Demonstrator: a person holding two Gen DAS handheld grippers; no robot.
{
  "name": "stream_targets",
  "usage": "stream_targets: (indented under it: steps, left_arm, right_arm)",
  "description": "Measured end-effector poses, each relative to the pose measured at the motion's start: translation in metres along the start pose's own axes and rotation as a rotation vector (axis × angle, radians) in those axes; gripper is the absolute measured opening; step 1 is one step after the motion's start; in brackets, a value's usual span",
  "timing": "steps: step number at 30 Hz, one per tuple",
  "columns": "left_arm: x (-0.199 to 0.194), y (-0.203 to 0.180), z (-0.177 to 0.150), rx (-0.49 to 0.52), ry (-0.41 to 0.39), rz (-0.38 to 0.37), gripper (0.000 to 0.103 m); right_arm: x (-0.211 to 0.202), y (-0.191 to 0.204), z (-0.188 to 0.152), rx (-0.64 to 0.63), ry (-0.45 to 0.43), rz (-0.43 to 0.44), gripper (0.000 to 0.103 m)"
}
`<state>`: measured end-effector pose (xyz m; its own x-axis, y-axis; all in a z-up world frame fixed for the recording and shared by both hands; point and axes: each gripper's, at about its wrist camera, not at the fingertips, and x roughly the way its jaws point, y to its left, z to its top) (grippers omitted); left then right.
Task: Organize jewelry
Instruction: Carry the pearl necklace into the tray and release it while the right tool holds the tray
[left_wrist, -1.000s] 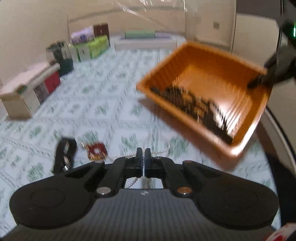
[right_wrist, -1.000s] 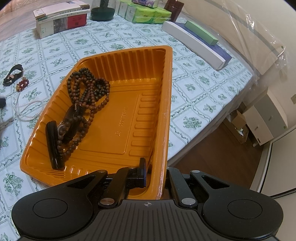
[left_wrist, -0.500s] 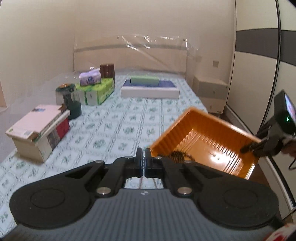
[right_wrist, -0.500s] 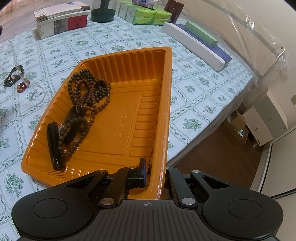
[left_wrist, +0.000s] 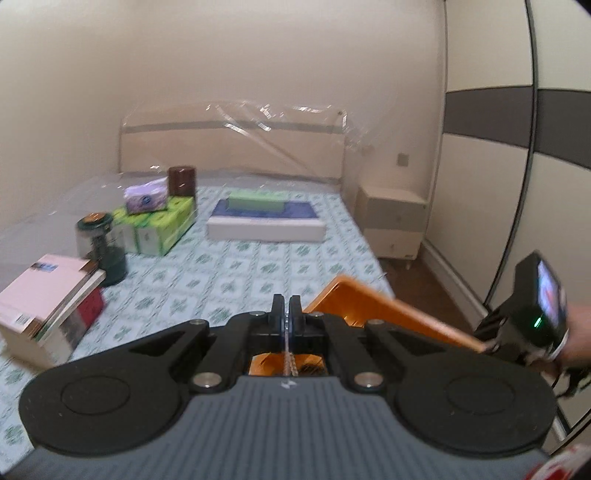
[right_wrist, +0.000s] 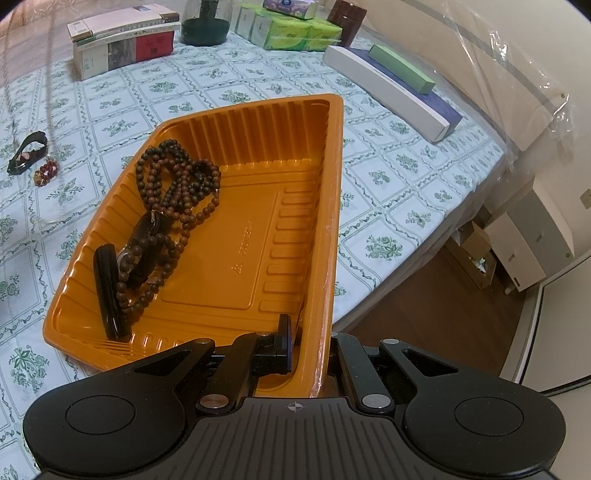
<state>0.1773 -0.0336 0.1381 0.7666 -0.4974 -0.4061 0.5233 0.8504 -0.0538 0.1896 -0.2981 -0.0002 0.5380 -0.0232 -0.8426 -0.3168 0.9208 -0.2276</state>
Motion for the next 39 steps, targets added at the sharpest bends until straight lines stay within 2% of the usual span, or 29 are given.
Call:
stream_targets:
  steps: [6,13,22,30,39]
  left_arm:
    - [0.018,-0.025,0.021,0.003,-0.027,-0.072,0.001]
    - [0.050,-0.048,0.026,-0.002,-0.008,-0.132,0.001]
    - [0.100,-0.072,0.004,-0.030,0.114,-0.247,0.001]
    - [0.132,-0.070,-0.022,-0.044,0.214,-0.248,0.001]
    - [0.134,-0.064,-0.031,-0.078,0.239,-0.237,0.002]
  right_arm:
    - [0.000,0.000,0.000,-0.001,-0.001,0.001,0.005]
    - [0.000,0.000,0.000,-0.001,-0.001,0.002,0.005]
    - [0.000,0.000,0.001,-0.001,0.000,0.002,0.005]
    - [0.000,0.000,-0.001,0.001,0.000,0.003,0.005]
    - [0.001,0.001,-0.002,0.000,0.001,0.002,0.005]
